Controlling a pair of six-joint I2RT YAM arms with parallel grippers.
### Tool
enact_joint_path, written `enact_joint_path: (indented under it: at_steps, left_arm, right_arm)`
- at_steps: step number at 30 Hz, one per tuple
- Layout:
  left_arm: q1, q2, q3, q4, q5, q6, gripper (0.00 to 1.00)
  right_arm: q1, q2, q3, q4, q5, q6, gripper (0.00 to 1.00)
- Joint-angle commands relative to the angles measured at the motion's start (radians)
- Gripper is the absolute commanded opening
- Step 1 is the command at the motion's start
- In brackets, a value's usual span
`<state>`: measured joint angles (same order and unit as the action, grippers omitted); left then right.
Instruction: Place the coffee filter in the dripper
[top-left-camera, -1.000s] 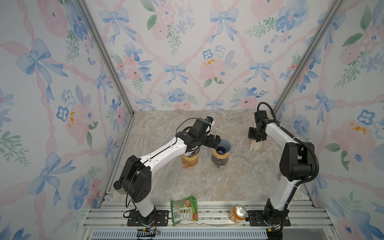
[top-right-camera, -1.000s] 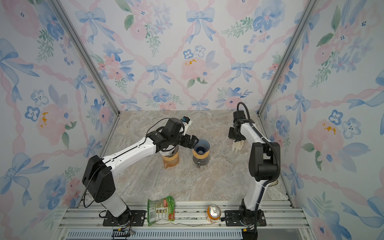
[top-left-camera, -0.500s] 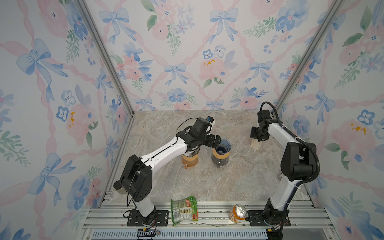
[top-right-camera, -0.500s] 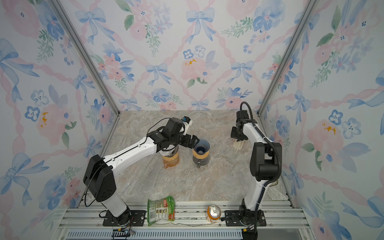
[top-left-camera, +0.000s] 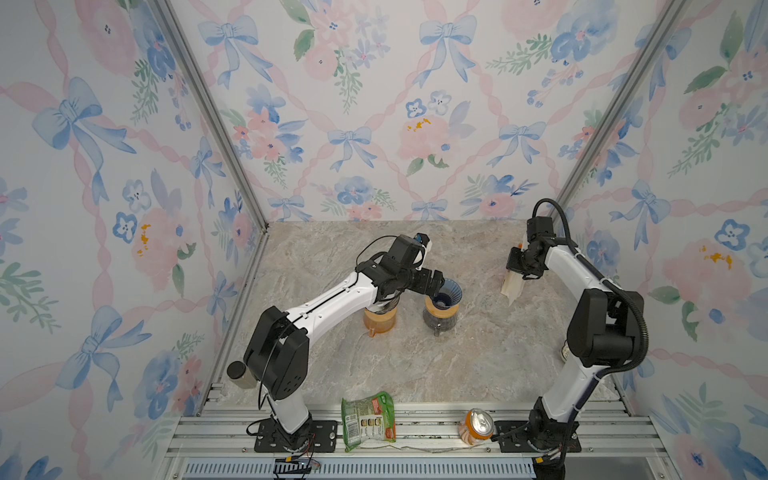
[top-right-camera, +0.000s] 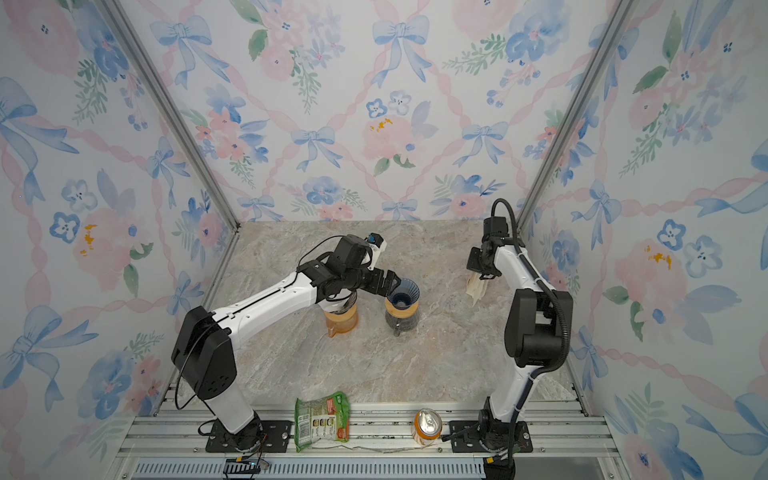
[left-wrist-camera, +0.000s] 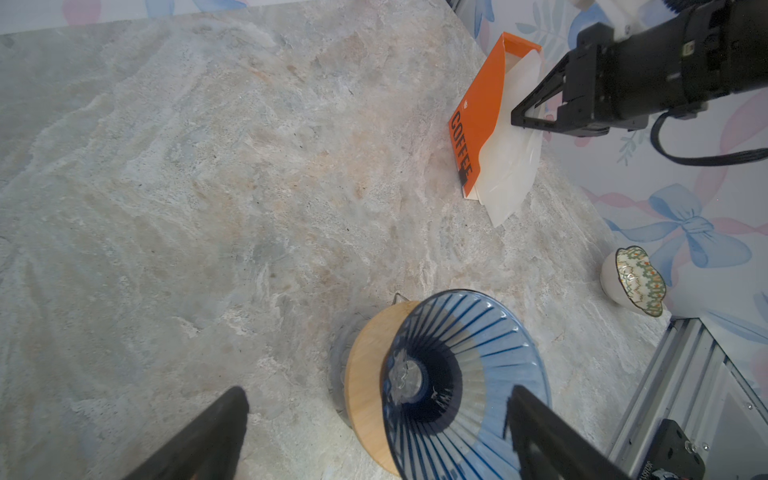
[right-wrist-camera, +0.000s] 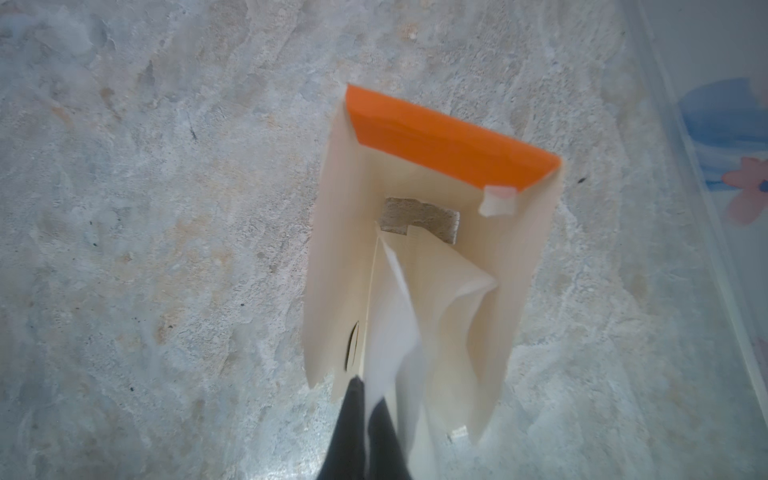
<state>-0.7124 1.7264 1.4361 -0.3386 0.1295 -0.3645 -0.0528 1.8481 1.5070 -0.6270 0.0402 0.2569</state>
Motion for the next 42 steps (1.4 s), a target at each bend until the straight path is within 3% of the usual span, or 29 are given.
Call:
enact_joint_path:
  at_steps: [1, 27, 35, 42]
  left_arm:
    - [0.004, 0.015, 0.030, 0.003, 0.016, -0.009, 0.98]
    - [0.000, 0.018, 0.047, 0.003, 0.016, 0.001, 0.98]
    - [-0.001, 0.012, 0.061, 0.003, 0.013, 0.013, 0.98]
    - [-0.001, 0.013, 0.072, 0.003, 0.011, 0.019, 0.98]
  right_arm:
    - [-0.010, -0.036, 0.009, 0.020, -0.003, 0.022, 0.00]
    - [-0.002, -0.187, -0.004, 0.047, 0.025, 0.027, 0.00]
    - [0.031, -0.309, -0.007, 0.009, 0.021, -0.008, 0.00]
    - [0.047, -0.369, 0.007, -0.044, -0.053, -0.043, 0.00]
